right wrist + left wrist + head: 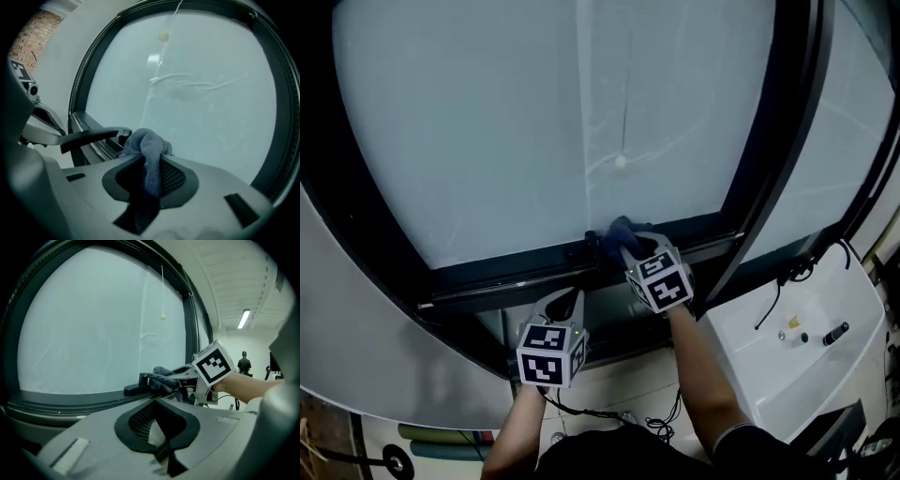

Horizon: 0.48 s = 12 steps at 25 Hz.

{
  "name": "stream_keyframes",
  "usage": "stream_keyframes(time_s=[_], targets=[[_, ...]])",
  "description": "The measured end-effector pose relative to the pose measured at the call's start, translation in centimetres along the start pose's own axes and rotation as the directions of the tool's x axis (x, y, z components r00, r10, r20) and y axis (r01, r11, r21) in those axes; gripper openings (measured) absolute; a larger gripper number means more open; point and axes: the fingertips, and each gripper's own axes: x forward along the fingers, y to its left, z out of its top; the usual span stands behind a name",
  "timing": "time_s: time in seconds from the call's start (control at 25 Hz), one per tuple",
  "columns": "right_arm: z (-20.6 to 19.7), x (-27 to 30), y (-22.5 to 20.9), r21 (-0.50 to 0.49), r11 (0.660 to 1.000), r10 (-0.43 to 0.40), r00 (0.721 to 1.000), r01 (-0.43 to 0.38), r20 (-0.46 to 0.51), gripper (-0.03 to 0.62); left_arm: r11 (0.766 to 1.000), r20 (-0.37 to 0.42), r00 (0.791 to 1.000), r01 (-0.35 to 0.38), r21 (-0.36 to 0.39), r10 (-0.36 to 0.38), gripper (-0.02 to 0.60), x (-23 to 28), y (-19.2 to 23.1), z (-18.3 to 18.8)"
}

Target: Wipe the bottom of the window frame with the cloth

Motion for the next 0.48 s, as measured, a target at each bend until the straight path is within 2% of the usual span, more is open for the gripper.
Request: stream_keyframes(time_s=[0.2, 0.48], targets=[[-1.4, 1.6, 0.8, -0.003, 1.000, 0.028, 0.999, -0.028, -0.043, 0.098, 1.000, -0.032, 0.999, -0.014, -0.010, 0.014, 0.006, 0.9, -0.7, -1.4], [-2.6, 1.3, -1.7, 0.016, 1.000, -0.005, 0.999, 0.006, -0.051, 0.099, 0.999, -0.054, 0.998, 0.036, -0.001, -0.036, 0.006, 2.8, -3.2, -2.0]])
